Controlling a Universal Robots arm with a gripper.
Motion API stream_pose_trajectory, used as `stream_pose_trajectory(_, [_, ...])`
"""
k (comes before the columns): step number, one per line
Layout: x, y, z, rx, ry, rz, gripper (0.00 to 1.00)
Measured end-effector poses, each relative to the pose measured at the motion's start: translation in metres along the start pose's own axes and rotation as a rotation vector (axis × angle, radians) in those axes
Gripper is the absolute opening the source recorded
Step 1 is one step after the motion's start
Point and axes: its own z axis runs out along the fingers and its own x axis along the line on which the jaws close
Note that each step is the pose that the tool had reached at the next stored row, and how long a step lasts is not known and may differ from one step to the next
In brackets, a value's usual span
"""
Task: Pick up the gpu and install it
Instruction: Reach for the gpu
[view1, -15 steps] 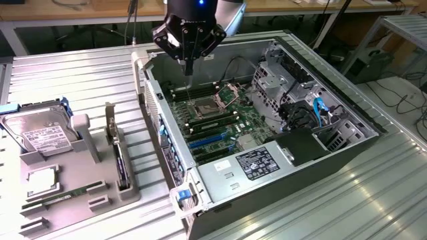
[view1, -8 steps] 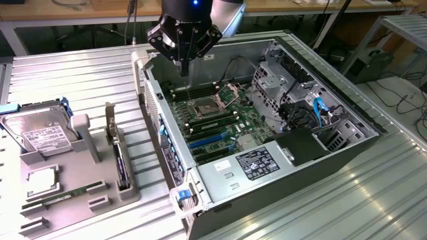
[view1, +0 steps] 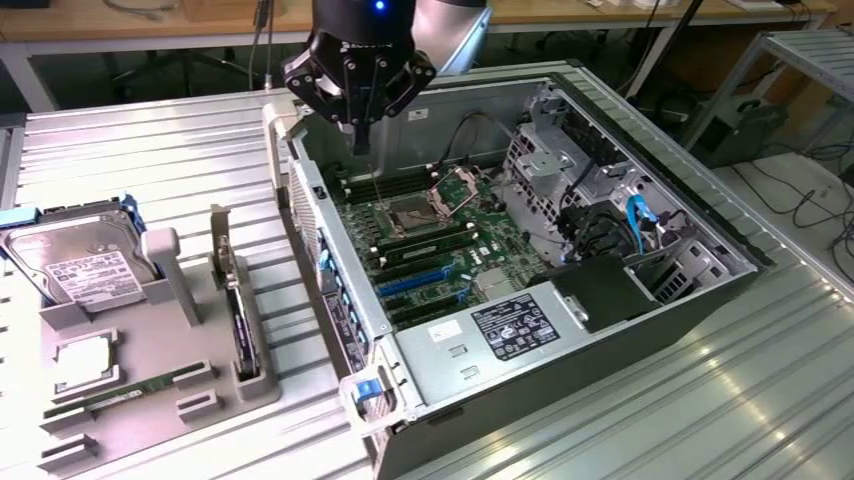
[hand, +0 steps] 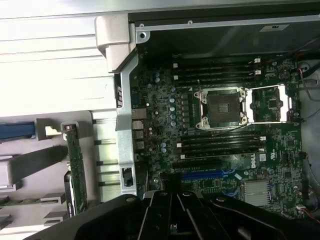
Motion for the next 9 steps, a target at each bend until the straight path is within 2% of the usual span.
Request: stream_pose_trajectory(9, [0.0083, -0.0018, -0.0003, -0.0001, 0.0000, 0.000, 0.11])
